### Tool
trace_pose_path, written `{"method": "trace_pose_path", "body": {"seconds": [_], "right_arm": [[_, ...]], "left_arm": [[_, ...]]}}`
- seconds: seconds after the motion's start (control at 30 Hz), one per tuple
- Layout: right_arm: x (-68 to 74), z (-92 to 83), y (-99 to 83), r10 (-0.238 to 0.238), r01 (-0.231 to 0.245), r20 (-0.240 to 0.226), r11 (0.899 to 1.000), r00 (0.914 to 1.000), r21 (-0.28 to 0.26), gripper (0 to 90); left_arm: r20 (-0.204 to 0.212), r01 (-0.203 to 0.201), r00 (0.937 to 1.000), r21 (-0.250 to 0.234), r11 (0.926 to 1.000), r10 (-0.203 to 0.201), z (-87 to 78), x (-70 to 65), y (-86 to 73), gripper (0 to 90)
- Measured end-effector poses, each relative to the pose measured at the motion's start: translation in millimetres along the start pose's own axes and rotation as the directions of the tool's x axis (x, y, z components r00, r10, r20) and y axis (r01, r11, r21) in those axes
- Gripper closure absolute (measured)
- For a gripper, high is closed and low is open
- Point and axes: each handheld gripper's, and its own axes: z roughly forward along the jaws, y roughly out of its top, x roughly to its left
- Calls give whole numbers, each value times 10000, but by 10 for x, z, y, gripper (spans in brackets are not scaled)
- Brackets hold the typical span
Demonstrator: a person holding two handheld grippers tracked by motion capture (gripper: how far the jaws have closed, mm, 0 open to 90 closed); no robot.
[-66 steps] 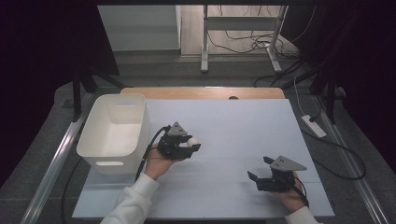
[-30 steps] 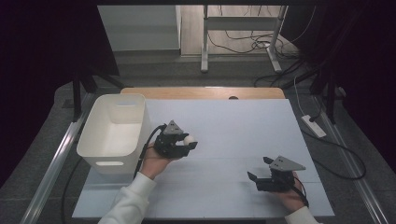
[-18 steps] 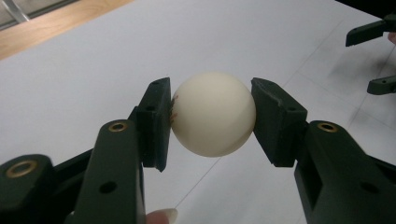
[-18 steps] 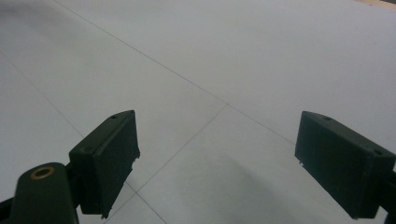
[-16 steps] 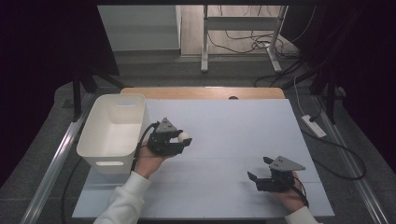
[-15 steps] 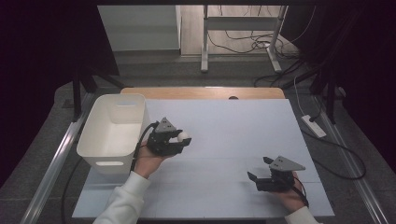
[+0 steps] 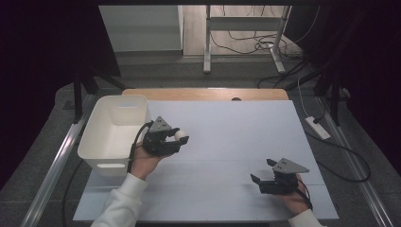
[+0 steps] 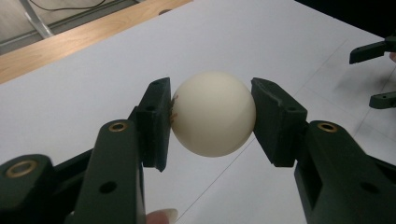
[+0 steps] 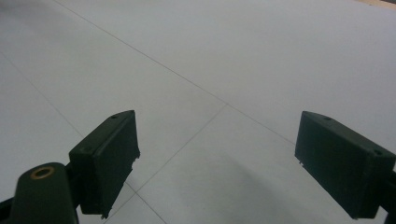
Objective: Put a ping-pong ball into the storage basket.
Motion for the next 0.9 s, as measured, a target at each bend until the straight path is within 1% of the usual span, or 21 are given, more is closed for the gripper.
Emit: {"method": "trace_pose_path", "body": {"seconds": [0.33, 0.5, 0.6, 0.73, 0.9], "right_arm": [[-1, -4, 1, 16, -16, 16, 10000, 10000, 11, 134], [0, -2, 1, 2, -2, 31, 10000, 10000, 14, 134], [1, -3, 1, 26, -26, 14, 10000, 10000, 7, 134], [0, -3, 1, 11, -12, 37, 10000, 10000, 15, 134], [-1, -1, 1, -5, 5, 21, 10000, 10000, 3, 134]], "left_arm": [[-78, 19, 10000, -61, 10000, -20, -43, 15, 11, 505], [-55, -94, 9999, -121, 9999, 94, -65, -16, 18, 505], [-67, -88, 9999, -173, 9998, 87, -78, -16, 24, 505], [-89, -26, 10000, -258, 9997, 24, -101, -4, 29, 505], [46, 101, 9999, -377, 9992, -99, -134, 11, 35, 504]]}}
